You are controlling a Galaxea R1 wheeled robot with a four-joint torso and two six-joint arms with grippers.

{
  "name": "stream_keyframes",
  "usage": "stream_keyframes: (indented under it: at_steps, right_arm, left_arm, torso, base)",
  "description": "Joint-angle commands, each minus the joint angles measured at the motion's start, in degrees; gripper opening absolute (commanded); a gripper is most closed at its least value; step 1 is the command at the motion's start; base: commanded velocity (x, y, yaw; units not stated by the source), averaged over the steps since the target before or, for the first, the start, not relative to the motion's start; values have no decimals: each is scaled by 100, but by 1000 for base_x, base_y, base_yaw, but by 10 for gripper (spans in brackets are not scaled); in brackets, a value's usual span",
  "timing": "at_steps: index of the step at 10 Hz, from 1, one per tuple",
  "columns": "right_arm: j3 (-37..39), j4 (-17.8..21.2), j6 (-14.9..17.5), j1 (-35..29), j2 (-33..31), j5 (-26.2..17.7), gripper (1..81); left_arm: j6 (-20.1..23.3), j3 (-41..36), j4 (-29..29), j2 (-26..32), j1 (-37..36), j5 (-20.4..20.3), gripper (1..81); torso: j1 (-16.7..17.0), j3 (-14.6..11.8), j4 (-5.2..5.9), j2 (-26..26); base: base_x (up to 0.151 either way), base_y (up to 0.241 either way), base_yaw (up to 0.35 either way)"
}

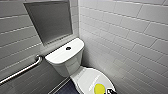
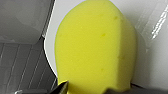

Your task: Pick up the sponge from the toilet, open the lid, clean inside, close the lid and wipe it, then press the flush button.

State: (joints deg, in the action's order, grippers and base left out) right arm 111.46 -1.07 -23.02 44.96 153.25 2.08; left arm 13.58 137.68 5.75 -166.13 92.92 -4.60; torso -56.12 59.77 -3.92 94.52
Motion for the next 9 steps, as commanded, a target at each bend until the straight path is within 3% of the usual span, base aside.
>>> stream_keyframes:
  at_steps: [1,3,4,6,9]
  right_arm:
    - [-47,-112,-1,-395,-46,-252,811]
    - [68,-112,-10,-325,-55,-244,811]
    - [59,-104,-2,-325,-81,-235,10]
    - [-176,-104,-53,-404,-256,-226,10]
    - [-1924,-104,-36,-676,-1467,-173,10]
  left_arm:
    - [22,-83,101,18,135,583,811]
    - [22,-101,101,18,135,583,811]
    - [22,-101,101,18,135,583,811]
    - [31,-101,93,10,135,583,811]
    - [31,-223,75,53,65,521,811]
  torso:
    - [0,0,0,0]
    - [0,0,0,0]
    - [0,-2,0,0]
    - [0,0,0,0]
    - [0,0,0,0]
  base:
    - [0,0,0]
    - [0,0,0]
    - [0,0,0]
    - [0,0,0]
    - [0,0,0]
